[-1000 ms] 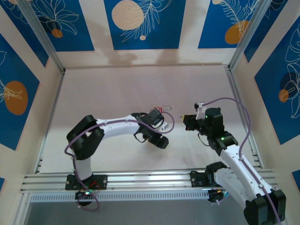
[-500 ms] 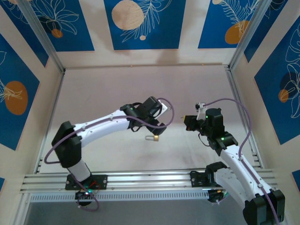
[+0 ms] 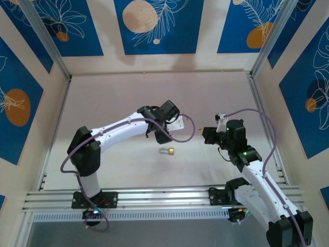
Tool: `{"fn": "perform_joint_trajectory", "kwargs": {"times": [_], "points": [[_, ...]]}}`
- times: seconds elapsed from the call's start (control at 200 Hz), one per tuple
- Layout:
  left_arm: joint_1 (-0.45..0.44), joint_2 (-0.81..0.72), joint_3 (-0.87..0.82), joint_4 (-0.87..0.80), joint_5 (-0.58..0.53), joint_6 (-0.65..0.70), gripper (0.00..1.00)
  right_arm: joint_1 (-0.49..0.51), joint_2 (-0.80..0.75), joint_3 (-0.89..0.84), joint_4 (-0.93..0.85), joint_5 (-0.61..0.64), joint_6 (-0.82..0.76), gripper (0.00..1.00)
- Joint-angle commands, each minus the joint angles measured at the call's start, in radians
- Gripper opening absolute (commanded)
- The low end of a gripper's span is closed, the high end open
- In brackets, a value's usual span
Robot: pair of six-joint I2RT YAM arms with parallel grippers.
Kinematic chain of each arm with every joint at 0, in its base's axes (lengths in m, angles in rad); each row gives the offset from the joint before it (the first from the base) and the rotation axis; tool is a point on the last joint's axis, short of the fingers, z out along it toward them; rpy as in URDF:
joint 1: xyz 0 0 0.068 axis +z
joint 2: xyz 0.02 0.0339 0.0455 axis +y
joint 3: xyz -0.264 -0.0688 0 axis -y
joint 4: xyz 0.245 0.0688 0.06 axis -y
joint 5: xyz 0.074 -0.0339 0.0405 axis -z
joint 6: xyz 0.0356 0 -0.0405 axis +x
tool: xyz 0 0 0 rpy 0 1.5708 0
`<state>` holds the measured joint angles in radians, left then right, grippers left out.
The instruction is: Unlock with the key
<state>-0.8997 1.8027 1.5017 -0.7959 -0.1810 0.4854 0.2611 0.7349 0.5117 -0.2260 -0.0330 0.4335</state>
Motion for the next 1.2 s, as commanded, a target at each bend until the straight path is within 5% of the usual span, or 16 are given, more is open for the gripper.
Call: {"fn": "perform_joint_trajectory", "kwargs": {"times": [0.0,0.13,0.25,0.62,0.88,1.196], "points": [[-0.007,0.016,0.042,-0.088,0.046,0.121,0.76,-0.006,-0.005,-0.012,0.005,-0.020,0.008,0.00],[-0.009,-0.007,-0.032,0.054,0.116,0.109,0.71,-0.008,0.003,-0.012,0.005,-0.019,0.010,0.00],[-0.014,-0.063,-0.158,0.196,0.240,0.234,0.71,-0.009,0.003,-0.011,-0.002,-0.020,0.010,0.00],[-0.015,-0.012,-0.199,0.262,0.386,0.286,0.67,-0.023,-0.003,-0.023,-0.006,-0.019,0.015,0.00],[-0.015,0.121,-0.070,0.135,0.394,0.242,0.56,-0.040,-0.009,-0.026,-0.012,-0.025,0.022,0.00],[-0.019,0.201,0.003,0.011,0.393,0.180,0.57,-0.058,-0.002,-0.033,-0.013,-0.028,0.035,0.00]]}}
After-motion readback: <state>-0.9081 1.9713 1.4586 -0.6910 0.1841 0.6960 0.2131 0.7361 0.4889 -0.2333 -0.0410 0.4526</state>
